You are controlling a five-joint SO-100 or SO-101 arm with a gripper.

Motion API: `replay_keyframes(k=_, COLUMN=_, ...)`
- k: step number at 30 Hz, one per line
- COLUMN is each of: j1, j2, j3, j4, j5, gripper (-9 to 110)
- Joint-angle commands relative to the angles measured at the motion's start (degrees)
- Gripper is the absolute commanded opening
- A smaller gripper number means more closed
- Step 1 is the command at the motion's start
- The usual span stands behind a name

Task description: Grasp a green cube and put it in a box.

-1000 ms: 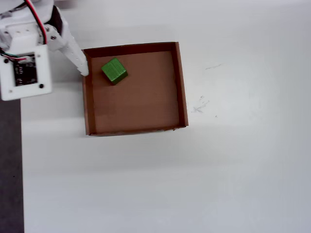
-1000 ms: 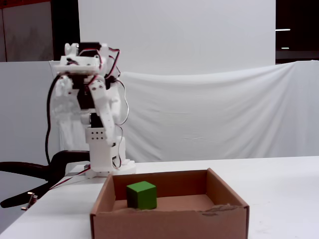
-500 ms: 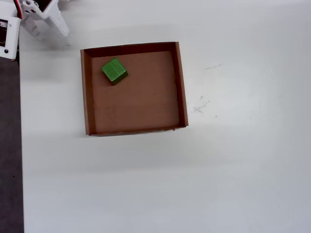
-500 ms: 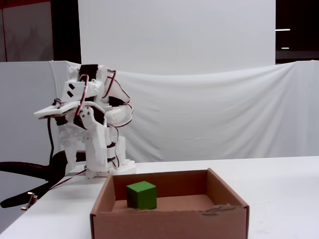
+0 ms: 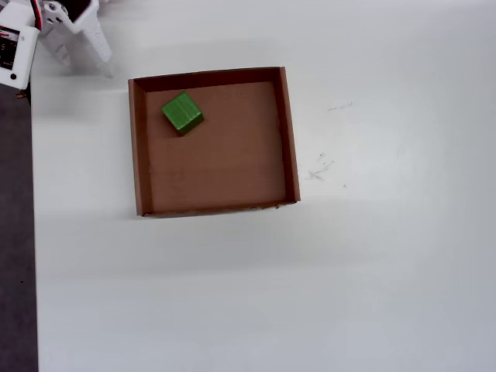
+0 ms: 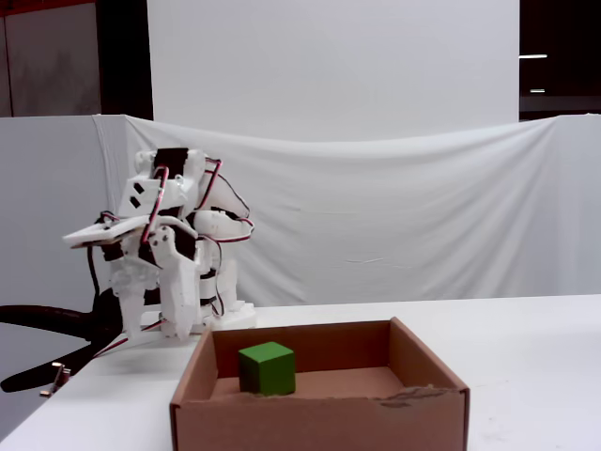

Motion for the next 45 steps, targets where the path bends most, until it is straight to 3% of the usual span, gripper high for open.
replay_keyframes(k=1, j1=0.62, j2=0.44, j3=-0.09, j4=-0.09, j5=0.09, gripper=27)
replay_keyframes(k=10, j1=0.09, j2=0.44, j3=0.0, j4=-0.09, j5=5.1, gripper=27)
replay_keyframes(k=45, j1=-0.53, j2=0.44, j3=0.0, j4=-0.09, j5=5.19, gripper=27)
